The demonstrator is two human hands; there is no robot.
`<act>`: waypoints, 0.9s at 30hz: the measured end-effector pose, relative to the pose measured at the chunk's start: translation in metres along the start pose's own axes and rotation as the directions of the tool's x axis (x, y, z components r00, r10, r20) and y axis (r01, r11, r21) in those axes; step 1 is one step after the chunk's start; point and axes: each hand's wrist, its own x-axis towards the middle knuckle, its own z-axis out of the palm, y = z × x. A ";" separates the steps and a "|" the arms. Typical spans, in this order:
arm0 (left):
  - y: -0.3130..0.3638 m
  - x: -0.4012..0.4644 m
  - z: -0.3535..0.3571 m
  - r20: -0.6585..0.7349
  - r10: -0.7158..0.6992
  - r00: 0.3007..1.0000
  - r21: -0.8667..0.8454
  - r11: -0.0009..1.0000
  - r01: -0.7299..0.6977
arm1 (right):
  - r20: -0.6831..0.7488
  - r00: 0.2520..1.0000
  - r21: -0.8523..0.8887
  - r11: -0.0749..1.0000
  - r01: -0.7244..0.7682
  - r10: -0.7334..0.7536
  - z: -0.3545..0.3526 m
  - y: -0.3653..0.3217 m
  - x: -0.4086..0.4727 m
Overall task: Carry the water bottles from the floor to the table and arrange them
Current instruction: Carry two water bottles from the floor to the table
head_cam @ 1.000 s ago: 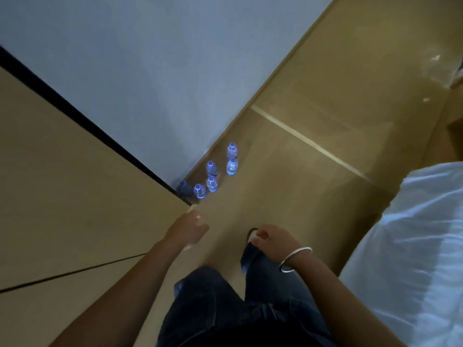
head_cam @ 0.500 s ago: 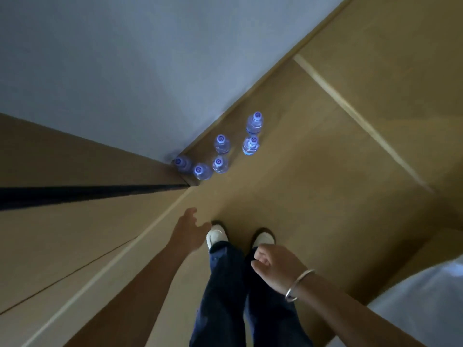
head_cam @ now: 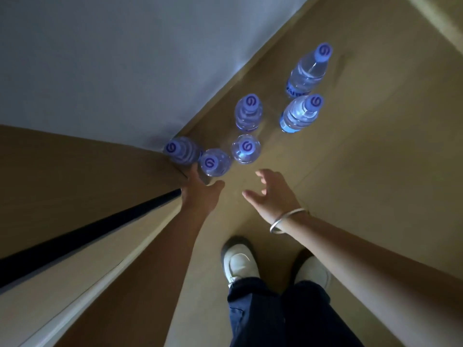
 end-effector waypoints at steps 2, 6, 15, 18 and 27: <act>-0.008 0.012 0.007 0.007 0.053 0.999 0.026 0.998 -0.053 | -0.054 0.998 0.021 1.000 0.015 -0.014 0.005 0.002 0.020; -0.012 0.030 0.015 -0.066 0.148 0.987 0.067 0.987 -0.144 | -0.134 0.990 0.041 0.998 0.037 -0.031 0.005 0.004 0.055; -0.004 0.036 0.021 -0.148 0.173 0.974 -0.008 0.984 -0.176 | -0.136 0.982 0.021 0.991 0.136 -0.132 0.009 -0.014 0.110; -0.004 0.027 0.016 -0.226 0.143 0.964 -0.061 0.985 -0.160 | -0.154 0.980 0.064 0.989 0.135 -0.124 0.011 -0.008 0.102; 0.020 -0.074 -0.030 -0.215 0.063 0.975 -0.098 0.992 -0.085 | -0.178 0.971 0.093 0.979 0.181 -0.162 -0.047 -0.024 -0.021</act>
